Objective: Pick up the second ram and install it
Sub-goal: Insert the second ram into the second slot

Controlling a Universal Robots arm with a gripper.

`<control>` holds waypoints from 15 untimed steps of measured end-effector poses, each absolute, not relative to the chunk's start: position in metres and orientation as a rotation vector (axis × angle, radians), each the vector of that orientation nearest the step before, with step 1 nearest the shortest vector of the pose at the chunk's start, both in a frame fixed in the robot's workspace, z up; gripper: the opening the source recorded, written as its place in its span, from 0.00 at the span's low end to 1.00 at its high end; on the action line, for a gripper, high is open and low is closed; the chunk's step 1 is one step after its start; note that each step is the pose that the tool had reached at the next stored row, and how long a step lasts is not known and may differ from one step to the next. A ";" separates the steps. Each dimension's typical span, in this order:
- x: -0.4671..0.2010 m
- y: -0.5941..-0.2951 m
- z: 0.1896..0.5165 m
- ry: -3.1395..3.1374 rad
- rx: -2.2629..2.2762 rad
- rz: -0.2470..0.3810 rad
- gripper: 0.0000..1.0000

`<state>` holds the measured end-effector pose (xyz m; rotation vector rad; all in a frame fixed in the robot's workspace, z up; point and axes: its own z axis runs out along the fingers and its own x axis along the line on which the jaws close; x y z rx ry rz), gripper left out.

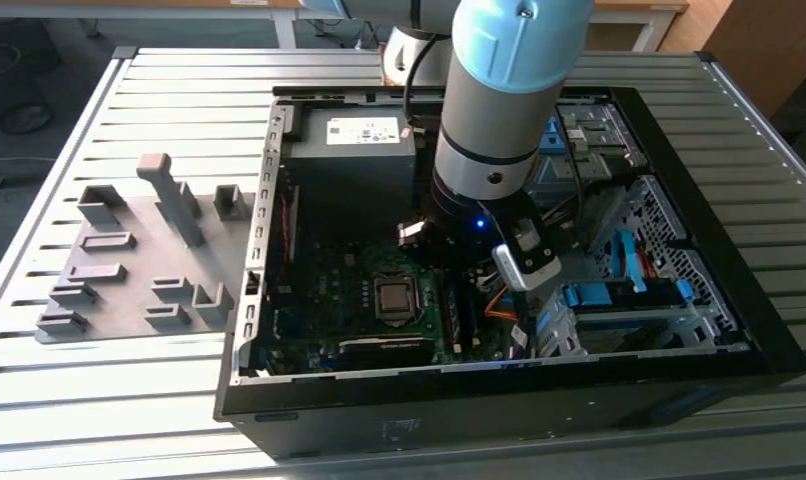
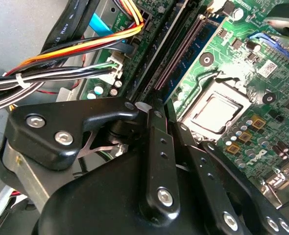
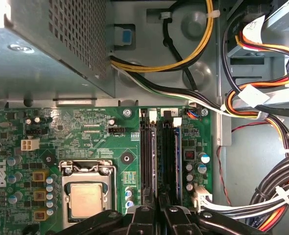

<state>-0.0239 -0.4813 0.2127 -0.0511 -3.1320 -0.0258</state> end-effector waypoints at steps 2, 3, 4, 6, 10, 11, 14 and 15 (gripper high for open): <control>-0.024 -0.481 0.213 -3.132 -0.050 -0.031 0.14; -0.024 -0.481 0.212 -3.132 -0.050 -0.032 0.14; -0.024 -0.481 0.212 -3.132 -0.050 -0.032 0.14; -0.024 -0.481 0.212 -3.132 -0.050 -0.032 0.14; -0.024 -0.481 0.210 -3.132 -0.050 -0.032 0.14; -0.024 -0.481 0.210 -3.132 -0.050 -0.032 0.14; -0.024 -0.481 0.209 -3.132 -0.050 -0.031 0.14; -0.024 -0.481 0.208 -3.132 -0.050 -0.032 0.14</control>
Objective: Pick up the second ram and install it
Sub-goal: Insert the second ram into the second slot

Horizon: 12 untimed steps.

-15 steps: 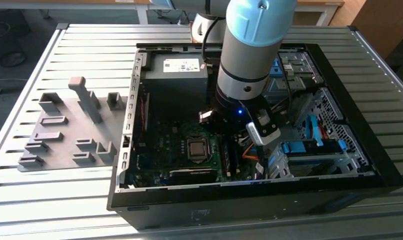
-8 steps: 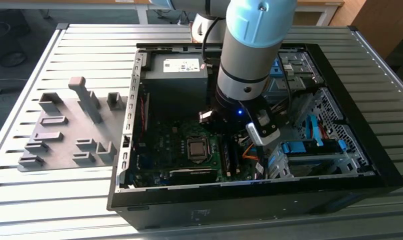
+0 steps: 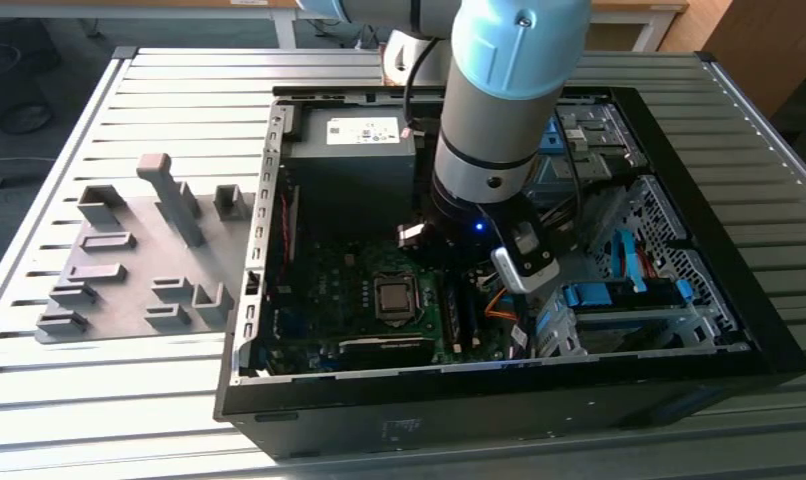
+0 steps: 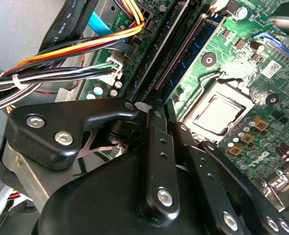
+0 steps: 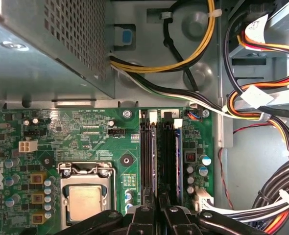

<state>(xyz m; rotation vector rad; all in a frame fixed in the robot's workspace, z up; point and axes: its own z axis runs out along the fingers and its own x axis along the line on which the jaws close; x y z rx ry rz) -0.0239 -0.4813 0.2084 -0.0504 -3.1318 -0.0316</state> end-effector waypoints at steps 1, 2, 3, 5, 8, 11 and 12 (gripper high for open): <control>-0.024 -0.481 0.208 -3.132 -0.050 -0.032 0.14; -0.024 -0.481 0.207 -3.131 -0.050 -0.032 0.14; -0.024 -0.481 0.206 -3.131 -0.050 -0.032 0.14; -0.024 -0.481 0.206 -3.131 -0.050 -0.032 0.14; -0.024 -0.481 0.206 -3.131 -0.050 -0.032 0.14; -0.024 -0.481 0.206 -3.131 -0.050 -0.032 0.14; -0.024 -0.481 0.206 -3.131 -0.050 -0.032 0.14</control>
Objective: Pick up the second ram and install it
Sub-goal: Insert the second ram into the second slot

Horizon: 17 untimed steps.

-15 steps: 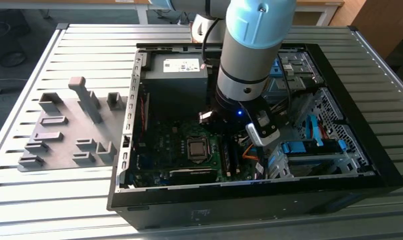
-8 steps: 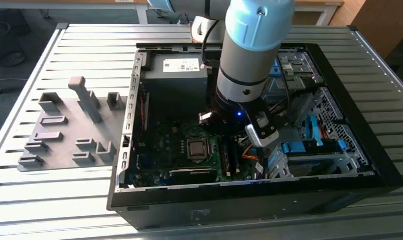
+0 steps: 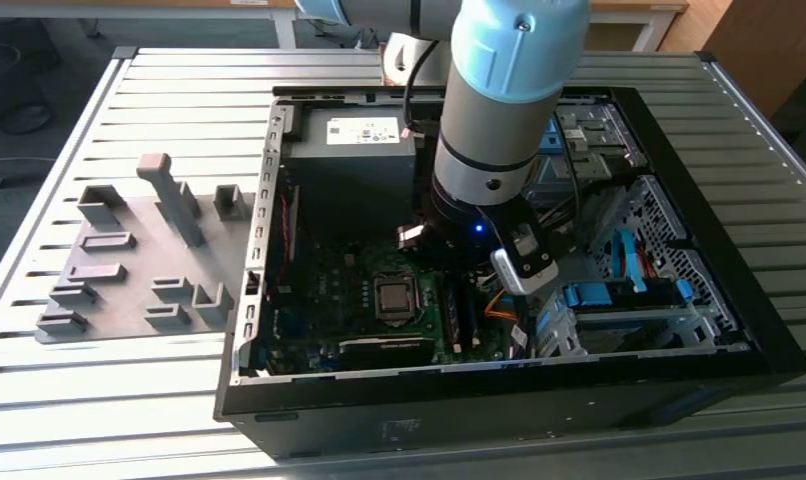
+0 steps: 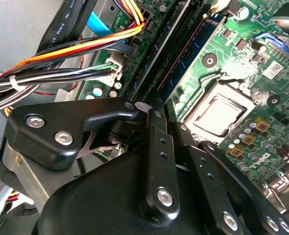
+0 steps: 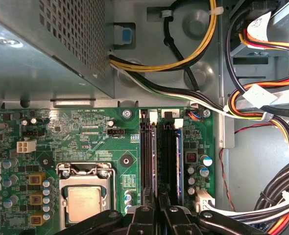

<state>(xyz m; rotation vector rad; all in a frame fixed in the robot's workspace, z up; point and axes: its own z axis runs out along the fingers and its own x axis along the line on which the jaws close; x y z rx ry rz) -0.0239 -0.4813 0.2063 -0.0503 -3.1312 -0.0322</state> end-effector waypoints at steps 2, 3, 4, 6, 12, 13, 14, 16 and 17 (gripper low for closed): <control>-0.024 -0.481 0.206 -3.131 -0.050 -0.032 0.14; -0.024 -0.481 0.206 -3.131 -0.050 -0.032 0.14; -0.024 -0.481 0.206 -3.131 -0.050 -0.032 0.14; -0.024 -0.481 0.206 -3.131 -0.050 -0.032 0.14; -0.024 -0.481 0.206 -3.131 -0.050 -0.032 0.21; -0.024 -0.481 0.206 -3.131 -0.050 -0.032 0.21; -0.024 -0.481 0.206 -3.131 -0.050 -0.032 0.21; -0.024 -0.481 0.208 -3.131 -0.050 -0.032 0.21; -0.024 -0.481 0.210 -3.131 -0.050 -0.032 0.21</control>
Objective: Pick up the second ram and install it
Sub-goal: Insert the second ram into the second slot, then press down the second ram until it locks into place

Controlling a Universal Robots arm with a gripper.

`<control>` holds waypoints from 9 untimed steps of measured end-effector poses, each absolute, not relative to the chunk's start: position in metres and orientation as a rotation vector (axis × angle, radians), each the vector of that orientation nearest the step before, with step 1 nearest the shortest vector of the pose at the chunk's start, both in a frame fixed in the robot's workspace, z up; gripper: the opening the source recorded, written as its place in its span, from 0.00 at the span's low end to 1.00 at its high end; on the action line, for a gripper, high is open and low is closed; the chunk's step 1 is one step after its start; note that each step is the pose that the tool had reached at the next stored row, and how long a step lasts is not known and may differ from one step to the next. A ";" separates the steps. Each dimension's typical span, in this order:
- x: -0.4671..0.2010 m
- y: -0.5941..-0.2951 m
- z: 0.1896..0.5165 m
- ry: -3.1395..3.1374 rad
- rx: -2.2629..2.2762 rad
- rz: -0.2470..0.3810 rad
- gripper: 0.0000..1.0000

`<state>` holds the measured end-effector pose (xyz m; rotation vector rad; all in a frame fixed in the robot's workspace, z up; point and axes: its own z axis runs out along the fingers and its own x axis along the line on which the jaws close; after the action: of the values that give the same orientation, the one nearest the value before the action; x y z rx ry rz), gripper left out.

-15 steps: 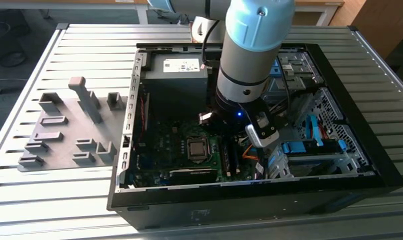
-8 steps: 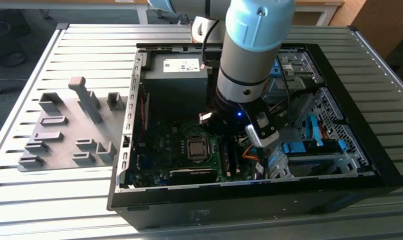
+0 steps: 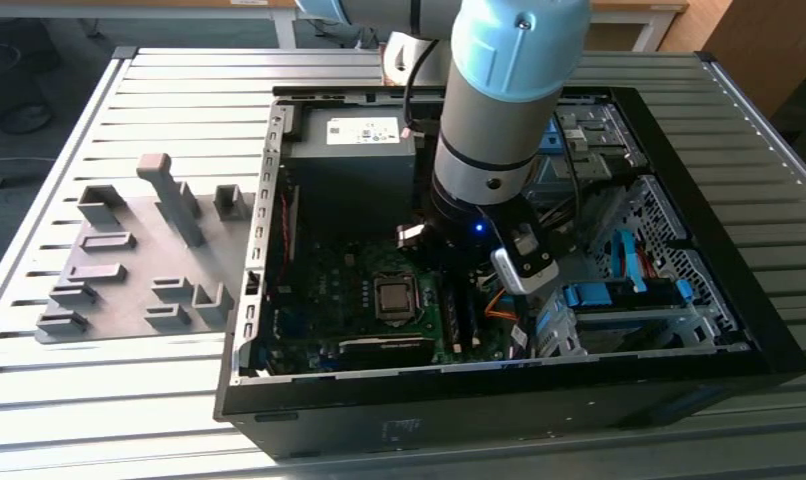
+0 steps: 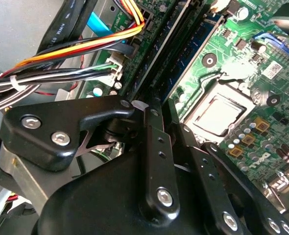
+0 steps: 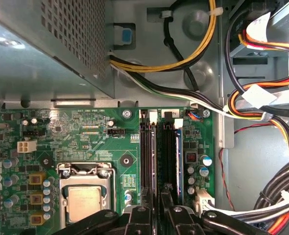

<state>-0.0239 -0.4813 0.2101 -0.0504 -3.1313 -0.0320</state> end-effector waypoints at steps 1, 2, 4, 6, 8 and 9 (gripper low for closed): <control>-0.024 -0.481 0.212 -3.131 -0.050 -0.032 0.21; -0.024 -0.481 0.215 -3.131 -0.050 -0.032 0.21; -0.024 -0.481 0.219 -3.131 -0.050 -0.032 0.21; -0.024 -0.481 0.225 -3.131 -0.050 -0.032 0.21; -0.024 -0.481 0.230 -3.131 -0.050 -0.032 0.21; -0.024 -0.481 0.233 -3.131 -0.050 -0.032 0.21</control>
<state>-0.0239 -0.4813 0.2327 -0.0504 -3.1313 -0.0322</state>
